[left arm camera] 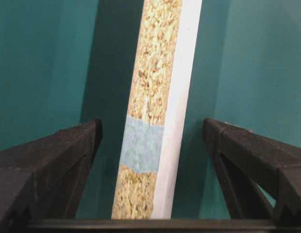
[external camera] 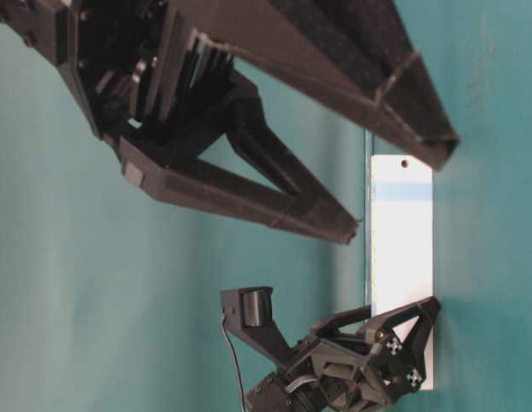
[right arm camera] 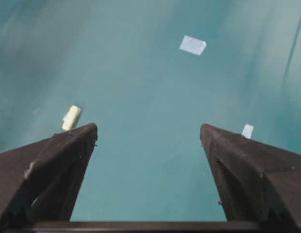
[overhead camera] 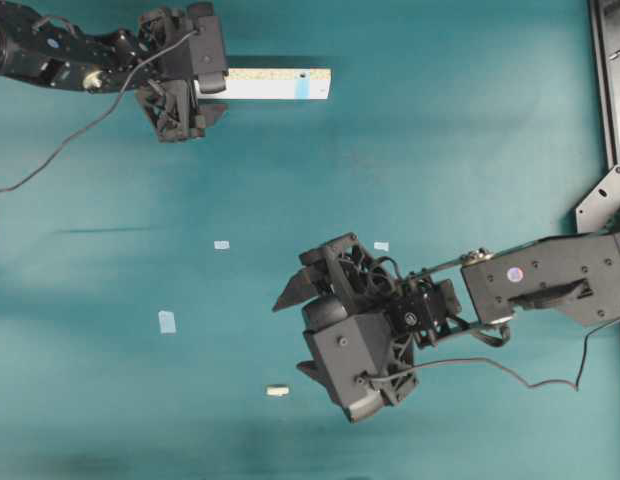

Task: Move the wooden board into place and insert the rod into its hole.
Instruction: 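Close the left gripper on the board and lift it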

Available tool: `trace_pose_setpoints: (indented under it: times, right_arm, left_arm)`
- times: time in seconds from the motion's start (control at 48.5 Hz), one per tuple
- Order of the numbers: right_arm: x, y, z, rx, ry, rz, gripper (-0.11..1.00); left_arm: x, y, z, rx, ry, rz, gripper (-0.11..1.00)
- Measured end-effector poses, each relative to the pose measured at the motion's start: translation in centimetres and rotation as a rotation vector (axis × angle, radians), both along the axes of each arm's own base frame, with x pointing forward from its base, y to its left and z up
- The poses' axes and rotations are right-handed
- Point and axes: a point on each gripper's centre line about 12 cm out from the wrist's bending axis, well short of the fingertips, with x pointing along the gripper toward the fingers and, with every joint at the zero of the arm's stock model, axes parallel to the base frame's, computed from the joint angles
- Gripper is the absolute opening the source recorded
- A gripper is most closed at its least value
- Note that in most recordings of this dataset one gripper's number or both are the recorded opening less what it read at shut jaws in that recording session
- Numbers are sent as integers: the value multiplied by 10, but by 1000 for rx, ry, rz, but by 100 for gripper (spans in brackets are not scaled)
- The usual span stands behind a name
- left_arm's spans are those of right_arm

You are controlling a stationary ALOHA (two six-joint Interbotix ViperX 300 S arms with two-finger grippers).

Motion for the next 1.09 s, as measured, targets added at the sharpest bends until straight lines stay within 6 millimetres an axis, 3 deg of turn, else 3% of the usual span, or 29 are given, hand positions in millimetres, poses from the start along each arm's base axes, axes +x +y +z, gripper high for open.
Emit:
trace_pose_setpoints:
  times: [0.165, 0.433, 0.597, 0.886, 1.092]
  right_arm:
    - [0, 0, 0, 14, 6, -14, 99]
    - [-2, 0, -1, 9, 28, -19, 99]
    - [-3, -1, 0, 6, 38, -23, 99]
    - [-5, -2, 12, 15, 12, -26, 99]
    - [-10, -6, 38, 33, -50, -30, 99]
  left_arm:
    - [3, 3, 0, 5, -8, 3, 85]
    - [3, 9, -1, 24, -27, 11, 21]
    - [1, 15, 0, 32, -40, 29, 21]
    - [9, 4, 1, 16, -26, -2, 21]
    - [26, -20, 28, 18, -49, -73, 21]
